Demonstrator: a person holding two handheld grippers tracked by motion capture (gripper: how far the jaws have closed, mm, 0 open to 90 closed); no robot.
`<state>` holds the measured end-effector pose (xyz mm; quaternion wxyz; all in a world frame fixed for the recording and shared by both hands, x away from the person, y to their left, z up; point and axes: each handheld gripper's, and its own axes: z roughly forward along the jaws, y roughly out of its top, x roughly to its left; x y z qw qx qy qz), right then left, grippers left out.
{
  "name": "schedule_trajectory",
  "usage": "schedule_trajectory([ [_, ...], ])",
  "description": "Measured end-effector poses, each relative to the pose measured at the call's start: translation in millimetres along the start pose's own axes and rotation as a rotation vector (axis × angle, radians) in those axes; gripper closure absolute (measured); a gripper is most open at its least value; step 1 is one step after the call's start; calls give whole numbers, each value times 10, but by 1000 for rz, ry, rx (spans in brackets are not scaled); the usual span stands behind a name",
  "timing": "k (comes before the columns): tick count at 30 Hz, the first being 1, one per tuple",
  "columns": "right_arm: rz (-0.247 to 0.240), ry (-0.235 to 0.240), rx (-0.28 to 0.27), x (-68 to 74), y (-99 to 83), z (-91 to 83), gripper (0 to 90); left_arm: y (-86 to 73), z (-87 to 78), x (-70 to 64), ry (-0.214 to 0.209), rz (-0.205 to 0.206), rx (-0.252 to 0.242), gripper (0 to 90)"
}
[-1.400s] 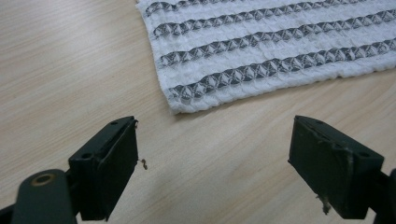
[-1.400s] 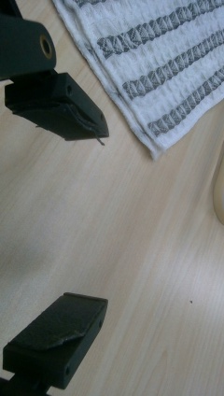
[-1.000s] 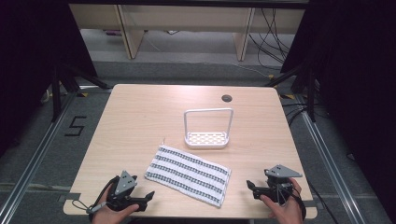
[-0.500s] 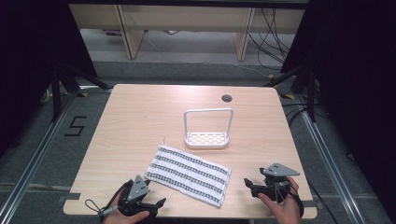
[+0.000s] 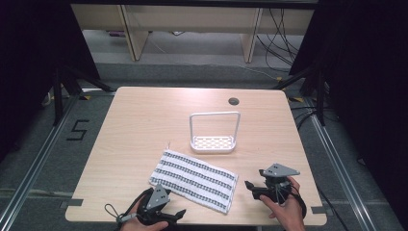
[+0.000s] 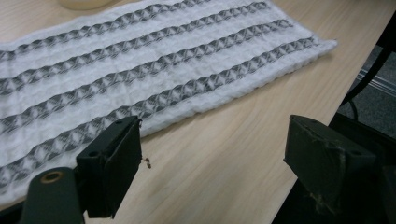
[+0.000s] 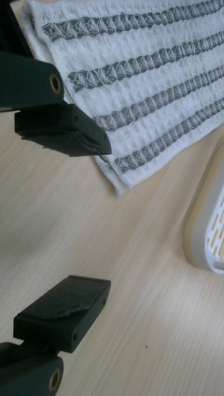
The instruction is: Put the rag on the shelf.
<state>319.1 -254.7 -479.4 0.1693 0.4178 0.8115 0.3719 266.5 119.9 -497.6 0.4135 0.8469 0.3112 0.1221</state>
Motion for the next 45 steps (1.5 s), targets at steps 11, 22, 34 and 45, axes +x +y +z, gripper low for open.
schedule_trajectory([
  [11,-40,51,9,71,107,131,351,200,220,-180,-57,51,6,201],
  [22,-81,66,33,107,221,287,413,420,495,-393,-130,88,-5,263],
  [34,-109,77,62,111,290,445,433,592,706,-567,-169,182,20,382],
  [45,-90,88,102,115,303,492,467,620,896,-705,-199,238,61,465],
])
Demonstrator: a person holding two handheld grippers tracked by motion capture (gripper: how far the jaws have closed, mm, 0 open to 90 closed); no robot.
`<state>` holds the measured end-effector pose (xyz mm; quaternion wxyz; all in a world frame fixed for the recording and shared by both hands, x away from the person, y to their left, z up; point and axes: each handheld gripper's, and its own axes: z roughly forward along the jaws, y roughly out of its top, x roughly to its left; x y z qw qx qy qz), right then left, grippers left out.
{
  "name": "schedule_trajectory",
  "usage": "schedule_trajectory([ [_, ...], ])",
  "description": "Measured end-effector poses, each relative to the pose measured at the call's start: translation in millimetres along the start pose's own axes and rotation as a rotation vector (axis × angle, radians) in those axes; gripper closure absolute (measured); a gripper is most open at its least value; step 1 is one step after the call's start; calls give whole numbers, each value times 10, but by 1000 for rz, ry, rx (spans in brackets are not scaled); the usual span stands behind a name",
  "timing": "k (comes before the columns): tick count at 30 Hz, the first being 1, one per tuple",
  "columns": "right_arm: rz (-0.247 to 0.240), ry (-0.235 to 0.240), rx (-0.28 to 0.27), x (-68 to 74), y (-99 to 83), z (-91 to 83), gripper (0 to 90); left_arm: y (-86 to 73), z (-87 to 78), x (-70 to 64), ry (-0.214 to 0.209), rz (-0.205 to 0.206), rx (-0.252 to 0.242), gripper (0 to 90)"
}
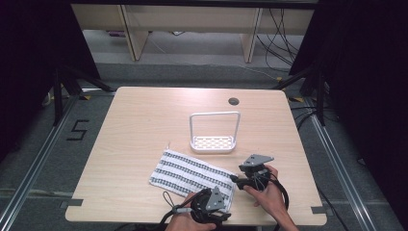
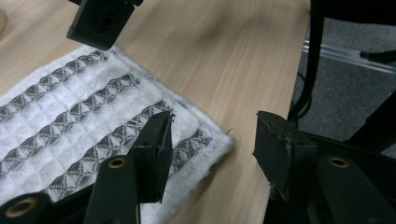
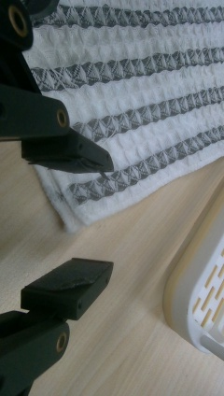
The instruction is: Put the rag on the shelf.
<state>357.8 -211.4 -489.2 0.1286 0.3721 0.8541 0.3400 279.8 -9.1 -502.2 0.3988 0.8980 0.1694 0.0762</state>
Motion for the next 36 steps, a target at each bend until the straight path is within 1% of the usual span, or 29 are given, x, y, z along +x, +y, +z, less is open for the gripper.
schedule_trajectory([
  [1,-11,-5,-5,-6,0,10,470,2,9,7,-10,-3,8,471],
  [2,-3,-1,2,1,-1,15,472,3,19,8,-17,0,16,474],
  [3,12,3,13,12,3,13,474,4,38,-2,-7,-3,10,475],
  [4,-22,-6,-9,-3,-1,41,474,11,39,5,-10,13,23,477],
  [6,-8,4,22,8,6,45,479,10,62,10,-14,-17,9,489],
  [7,-14,3,24,5,4,58,481,11,63,24,-9,-2,28,501],
  [9,-16,3,22,3,5,70,484,10,73,22,-5,-4,30,516],
  [10,-16,-1,10,0,2,108,490,11,75,37,9,13,46,528],
  [11,-3,2,22,6,2,111,492,5,87,29,1,-4,35,534],
  [12,-3,2,22,6,2,111,492,5,87,29,1,-4,35,543],
  [13,-23,-2,11,-13,4,127,492,3,92,30,9,6,45,543],
  [14,10,4,36,7,4,128,495,0,101,27,15,18,48,565],
  [15,-20,0,20,-16,6,142,497,0,105,19,15,22,46,582],
  [16,13,13,55,2,8,130,501,-1,109,14,10,17,43,611],
  [18,-7,11,42,-14,10,139,512,-2,110,9,16,22,45,636],
  [19,-7,11,42,-14,10,139,512,2,104,15,24,41,56,636],
  [20,17,19,44,4,2,149,526,5,101,17,28,50,59,658],
  [21,14,18,64,-2,-7,153,543,2,100,19,29,48,49,700],
  [23,7,16,45,-10,-13,171,548,-1,96,25,27,57,54,715],
  [24,12,20,45,-13,-20,171,583,-1,95,29,31,63,51,757],
  [25,0,19,48,-23,-21,168,600,-3,100,25,25,48,36,772],
  [26,2,17,41,-18,-26,173,611,-1,86,35,27,57,42,790],
  [27,21,26,57,-1,-23,159,638,-4,84,38,29,55,41,809],
  [28,21,26,57,-1,-23,159,638,-4,84,38,29,55,41,822],
  [29,-7,18,51,-15,-24,158,679,-3,79,40,24,60,41,835],
  [30,-7,19,51,-15,-25,158,699,-4,80,38,28,53,38,845],
  [31,-3,24,49,-13,-27,159,732,-1,73,49,32,69,42,852],
  [33,-1,41,45,-7,-34,158,788,-6,76,58,31,72,42,862],
  [36,13,58,48,4,-34,155,823,-3,69,54,26,65,36,868],
])
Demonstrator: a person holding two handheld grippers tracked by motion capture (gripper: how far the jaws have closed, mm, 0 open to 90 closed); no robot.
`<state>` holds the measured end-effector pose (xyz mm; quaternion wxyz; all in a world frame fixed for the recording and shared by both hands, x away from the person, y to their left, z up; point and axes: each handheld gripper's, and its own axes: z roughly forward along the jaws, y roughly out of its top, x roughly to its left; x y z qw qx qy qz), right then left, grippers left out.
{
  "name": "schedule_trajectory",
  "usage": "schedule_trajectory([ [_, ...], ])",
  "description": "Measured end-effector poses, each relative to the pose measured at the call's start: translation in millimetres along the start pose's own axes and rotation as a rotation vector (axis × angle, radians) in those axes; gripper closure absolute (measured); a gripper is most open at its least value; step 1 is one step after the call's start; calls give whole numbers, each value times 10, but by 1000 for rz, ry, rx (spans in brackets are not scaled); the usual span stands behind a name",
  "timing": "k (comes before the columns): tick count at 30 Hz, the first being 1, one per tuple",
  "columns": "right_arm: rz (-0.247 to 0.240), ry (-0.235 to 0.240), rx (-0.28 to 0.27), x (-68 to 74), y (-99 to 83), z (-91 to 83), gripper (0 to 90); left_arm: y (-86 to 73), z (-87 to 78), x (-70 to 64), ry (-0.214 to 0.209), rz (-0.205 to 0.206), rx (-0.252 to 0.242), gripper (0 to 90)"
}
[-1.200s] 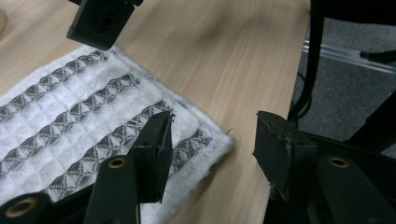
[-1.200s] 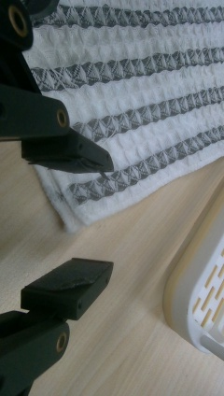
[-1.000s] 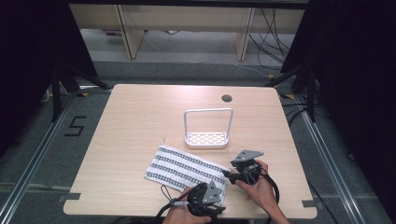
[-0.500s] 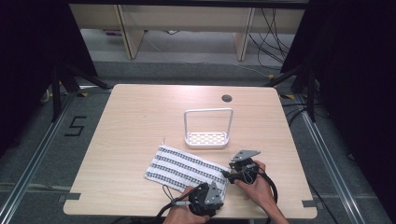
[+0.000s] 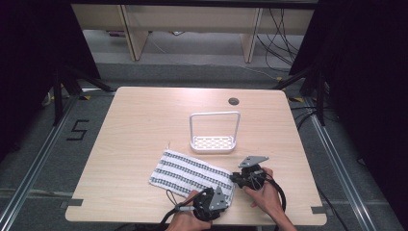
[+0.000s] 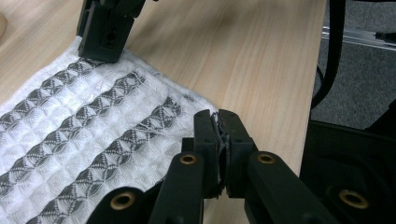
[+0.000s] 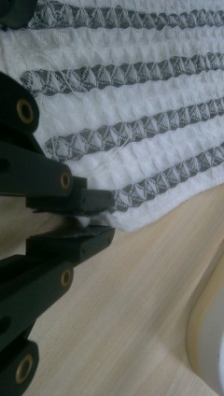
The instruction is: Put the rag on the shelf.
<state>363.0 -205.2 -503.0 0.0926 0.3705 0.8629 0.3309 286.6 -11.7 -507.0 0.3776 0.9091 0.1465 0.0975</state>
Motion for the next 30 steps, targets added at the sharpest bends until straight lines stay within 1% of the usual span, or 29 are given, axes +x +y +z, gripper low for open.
schedule_trajectory([
  [1,0,10,-12,-7,-2,3,843,-3,-5,4,-8,-15,-13,871],
  [2,3,8,-26,-7,-6,12,848,-3,-20,17,-6,-5,-3,872],
  [3,-8,23,-49,-16,-3,20,851,-4,-23,12,-4,-10,-15,873],
  [4,21,17,-21,-2,5,-25,854,1,-47,24,-8,2,-4,873],
  [5,28,29,-54,-1,3,-15,855,0,-56,18,-7,-22,-24,873],
  [6,36,28,-55,0,9,-35,856,2,-73,40,-1,-8,-20,873],
  [7,22,31,-69,-6,14,-38,857,3,-92,43,-2,-12,-25,873],
  [8,37,33,-60,7,23,-67,858,4,-105,52,3,-15,-33,873],
  [9,22,36,-75,3,33,-80,858,12,-132,60,0,-17,-33,873],
  [10,22,36,-75,3,33,-80,858,12,-132,60,0,-17,-33,873],
  [11,20,33,-92,8,42,-92,859,17,-156,70,-4,-27,-48,873],
  [12,15,41,-97,20,71,-148,860,20,-175,75,-5,-31,-57,873],
  [13,15,41,-97,20,71,-148,860,24,-194,84,-3,-26,-57,873],
  [14,22,44,-100,28,80,-167,860,28,-217,91,-11,-28,-66,873],
  [15,27,56,-113,28,107,-200,860,45,-273,107,-10,-23,-65,874],
  [17,36,67,-125,29,133,-232,861,65,-339,131,-9,-27,-66,874],
  [18,40,75,-129,30,147,-254,861,73,-363,139,-3,-31,-84,874],
  [19,36,76,-143,32,162,-276,861,86,-392,143,-11,-40,-98,874],
  [20,36,76,-143,32,162,-276,861,86,-392,143,-11,-40,-98,874],
  [21,55,89,-149,50,176,-299,861,101,-436,155,-14,-42,-112,874],
  [22,46,114,-178,42,223,-343,862,122,-502,170,-15,-39,-128,874],
  [23,72,124,-187,75,238,-355,862,137,-539,169,-18,-50,-142,875],
  [24,49,122,-192,77,268,-377,863,137,-539,169,-18,-50,-142,874],
  [25,49,141,-198,87,296,-394,863,159,-631,202,0,-39,-154,875],
  [26,49,147,-211,94,325,-410,863,168,-671,219,-2,-48,-166,875],
  [27,37,135,-218,90,355,-430,863,176,-715,239,10,-49,-173,874],
  [28,37,135,-218,90,355,-430,863,176,-715,239,10,-49,-173,875],
  [29,31,141,-227,105,419,-464,863,190,-797,285,18,-54,-185,875],
  [30,42,150,-235,121,438,-467,864,194,-840,308,20,-63,-186,875],
])
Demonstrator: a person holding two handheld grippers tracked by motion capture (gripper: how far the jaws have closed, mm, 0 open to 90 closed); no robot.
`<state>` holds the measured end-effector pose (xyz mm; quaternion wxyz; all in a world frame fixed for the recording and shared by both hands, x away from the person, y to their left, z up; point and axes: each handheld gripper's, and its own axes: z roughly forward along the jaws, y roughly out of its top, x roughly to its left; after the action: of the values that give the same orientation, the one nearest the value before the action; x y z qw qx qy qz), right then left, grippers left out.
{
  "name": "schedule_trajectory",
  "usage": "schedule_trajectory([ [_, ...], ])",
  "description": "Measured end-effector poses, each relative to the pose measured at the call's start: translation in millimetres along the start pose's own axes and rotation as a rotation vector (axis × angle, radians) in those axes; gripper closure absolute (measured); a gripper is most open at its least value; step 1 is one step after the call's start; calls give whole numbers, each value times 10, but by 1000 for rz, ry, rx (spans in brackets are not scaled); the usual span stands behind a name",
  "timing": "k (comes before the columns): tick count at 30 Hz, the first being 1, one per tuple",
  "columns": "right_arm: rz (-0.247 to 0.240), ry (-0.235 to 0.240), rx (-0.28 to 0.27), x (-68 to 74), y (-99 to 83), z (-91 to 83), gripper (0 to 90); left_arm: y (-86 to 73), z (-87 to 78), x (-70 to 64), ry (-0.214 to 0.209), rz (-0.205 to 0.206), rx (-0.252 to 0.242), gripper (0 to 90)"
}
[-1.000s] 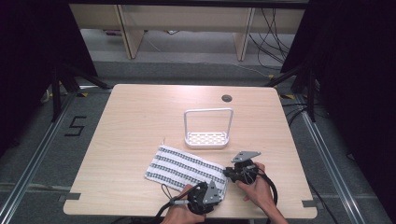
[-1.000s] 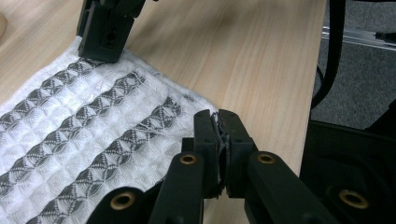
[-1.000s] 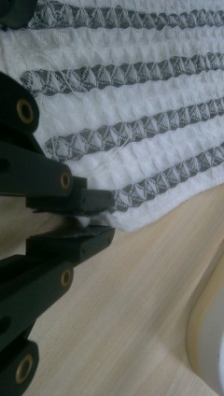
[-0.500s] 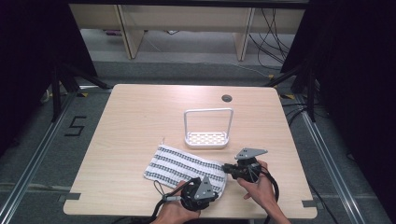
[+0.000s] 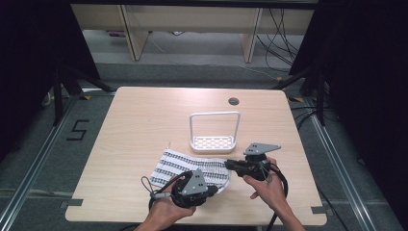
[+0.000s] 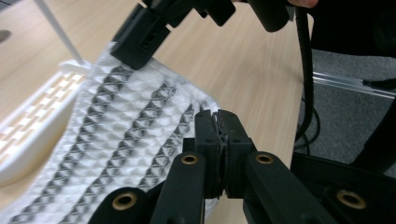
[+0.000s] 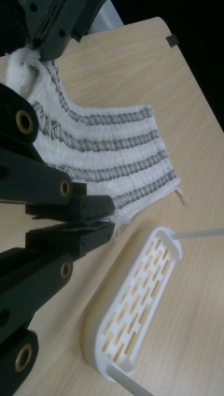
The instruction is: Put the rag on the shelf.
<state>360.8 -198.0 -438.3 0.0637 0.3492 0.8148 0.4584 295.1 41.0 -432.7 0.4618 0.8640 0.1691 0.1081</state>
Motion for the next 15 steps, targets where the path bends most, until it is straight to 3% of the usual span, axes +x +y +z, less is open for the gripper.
schedule_trajectory([
  [1,-13,-15,0,-2,30,-11,864,13,-38,22,2,-6,2,875],
  [3,15,-7,3,31,91,-26,864,25,-90,56,10,-17,-12,875],
  [4,-16,-13,-12,18,110,-16,865,25,-90,56,10,-17,-12,875],
  [5,-22,-16,-4,18,140,-27,865,41,-135,85,14,-18,-30,875],
  [6,2,-21,-3,50,167,-37,865,55,-166,102,19,-17,-33,875],
  [7,-13,-20,-8,47,202,-45,865,76,-198,112,19,-25,-38,875],
  [15,-44,-9,-66,146,561,-229,865,318,-481,224,51,8,-75,875],
])
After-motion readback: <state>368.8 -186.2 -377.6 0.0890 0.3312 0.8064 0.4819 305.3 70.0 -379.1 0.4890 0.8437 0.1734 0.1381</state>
